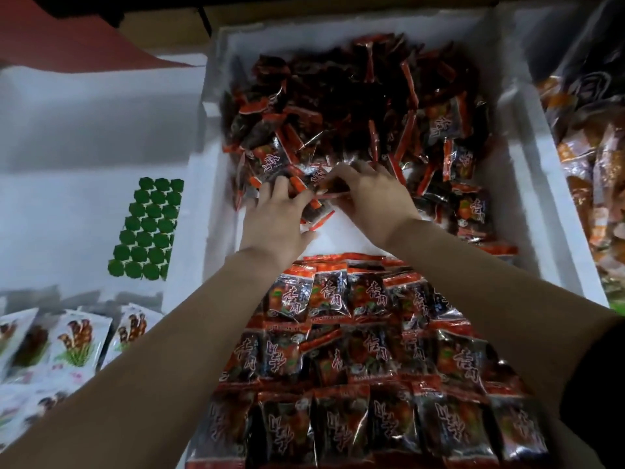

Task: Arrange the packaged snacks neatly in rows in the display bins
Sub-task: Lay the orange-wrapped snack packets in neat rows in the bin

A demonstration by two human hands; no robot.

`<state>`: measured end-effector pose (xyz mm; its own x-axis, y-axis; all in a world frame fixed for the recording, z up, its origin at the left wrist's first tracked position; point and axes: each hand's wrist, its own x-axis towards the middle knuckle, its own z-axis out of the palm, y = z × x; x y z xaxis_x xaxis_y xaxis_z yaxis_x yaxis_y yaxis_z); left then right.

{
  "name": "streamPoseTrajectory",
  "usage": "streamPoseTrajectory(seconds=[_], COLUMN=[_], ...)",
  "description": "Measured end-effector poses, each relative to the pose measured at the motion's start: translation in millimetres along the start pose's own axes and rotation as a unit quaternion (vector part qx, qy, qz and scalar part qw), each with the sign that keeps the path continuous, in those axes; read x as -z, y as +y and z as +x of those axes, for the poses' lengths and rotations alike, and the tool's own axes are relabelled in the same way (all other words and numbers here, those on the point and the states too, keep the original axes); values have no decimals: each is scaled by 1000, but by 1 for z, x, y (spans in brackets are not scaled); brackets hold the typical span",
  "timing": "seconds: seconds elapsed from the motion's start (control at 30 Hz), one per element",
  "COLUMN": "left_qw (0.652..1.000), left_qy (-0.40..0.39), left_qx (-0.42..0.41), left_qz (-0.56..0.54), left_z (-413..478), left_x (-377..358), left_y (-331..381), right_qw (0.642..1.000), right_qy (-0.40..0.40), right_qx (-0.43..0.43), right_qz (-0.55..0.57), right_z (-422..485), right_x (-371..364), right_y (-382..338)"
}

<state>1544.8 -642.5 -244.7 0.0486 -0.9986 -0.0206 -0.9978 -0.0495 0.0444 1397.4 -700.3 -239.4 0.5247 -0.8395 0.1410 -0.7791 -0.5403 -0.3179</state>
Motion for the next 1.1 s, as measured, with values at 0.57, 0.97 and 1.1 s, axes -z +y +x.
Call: streamPoseTrajectory(seconds=[0.57, 0.97, 1.1], left_qw=[982, 927, 940], left_qy=[7, -70, -73], left_qx=[33, 157, 88], left_qz=[-185, -335, -322], left_z=[16, 49, 42], left_x=[10, 11, 10], left_y=[-6, 9, 15], right_qw=[966, 949, 942], right_qy=[-10, 38, 65], right_qx=[-134, -210, -232], right_qz=[221, 232, 232], right_z=[-53, -49, -49], right_x=[0, -4, -3], right_y=[7, -7, -7])
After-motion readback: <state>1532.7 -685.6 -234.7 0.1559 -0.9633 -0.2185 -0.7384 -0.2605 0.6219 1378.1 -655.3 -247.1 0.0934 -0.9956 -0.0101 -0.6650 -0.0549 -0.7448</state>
